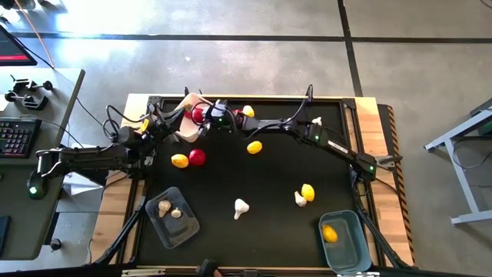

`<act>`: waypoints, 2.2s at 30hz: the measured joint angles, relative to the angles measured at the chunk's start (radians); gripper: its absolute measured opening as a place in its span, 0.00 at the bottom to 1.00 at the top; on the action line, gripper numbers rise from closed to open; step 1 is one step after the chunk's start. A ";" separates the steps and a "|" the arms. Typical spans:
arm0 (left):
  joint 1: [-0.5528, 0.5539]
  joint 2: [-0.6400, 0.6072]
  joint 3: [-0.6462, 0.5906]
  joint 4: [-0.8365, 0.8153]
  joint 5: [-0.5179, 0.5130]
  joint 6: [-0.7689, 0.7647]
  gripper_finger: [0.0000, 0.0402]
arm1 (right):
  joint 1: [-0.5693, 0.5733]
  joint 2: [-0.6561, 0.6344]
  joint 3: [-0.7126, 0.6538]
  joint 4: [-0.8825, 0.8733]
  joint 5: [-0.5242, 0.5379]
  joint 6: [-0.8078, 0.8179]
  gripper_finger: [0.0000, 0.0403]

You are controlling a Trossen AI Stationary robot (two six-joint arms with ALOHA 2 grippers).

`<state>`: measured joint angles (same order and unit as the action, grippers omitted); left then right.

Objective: Sort produce into baskets
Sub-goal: Put the red tomato into the white bin, then put the yellow lemon into the blue bin

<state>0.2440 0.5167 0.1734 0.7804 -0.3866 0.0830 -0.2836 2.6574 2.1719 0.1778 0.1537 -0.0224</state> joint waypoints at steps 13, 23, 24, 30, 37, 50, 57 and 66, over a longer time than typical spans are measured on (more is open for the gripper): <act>0.000 0.000 0.000 -0.003 0.000 0.000 0.00 | -0.004 0.002 0.000 0.000 0.002 0.024 0.80; 0.000 0.000 0.000 -0.003 0.001 -0.001 0.00 | -0.004 0.002 0.000 0.000 0.064 0.024 0.80; -0.001 0.000 0.000 -0.002 0.001 -0.001 0.00 | -0.004 0.001 0.004 -0.005 0.067 0.024 0.80; -0.001 0.000 0.000 -0.006 0.001 -0.003 0.00 | -0.003 0.000 0.057 -0.095 0.064 0.022 0.80; -0.001 0.000 0.000 -0.005 0.001 -0.003 0.00 | 0.000 -0.001 0.141 -0.228 0.042 0.069 0.77; -0.003 0.000 0.000 -0.007 0.003 -0.019 0.00 | 0.000 -0.001 0.159 -0.294 0.051 0.078 0.93; -0.003 0.000 0.000 -0.006 0.003 -0.019 0.00 | 0.002 -0.001 0.179 -0.318 0.054 0.017 0.93; -0.003 -0.014 0.001 -0.048 0.009 0.000 0.00 | -0.005 -0.009 0.180 -0.299 -0.016 0.064 0.24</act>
<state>0.2405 0.5026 0.1745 0.7323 -0.3772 0.0834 -0.2890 2.6480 2.3519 -0.1214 0.1381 0.0417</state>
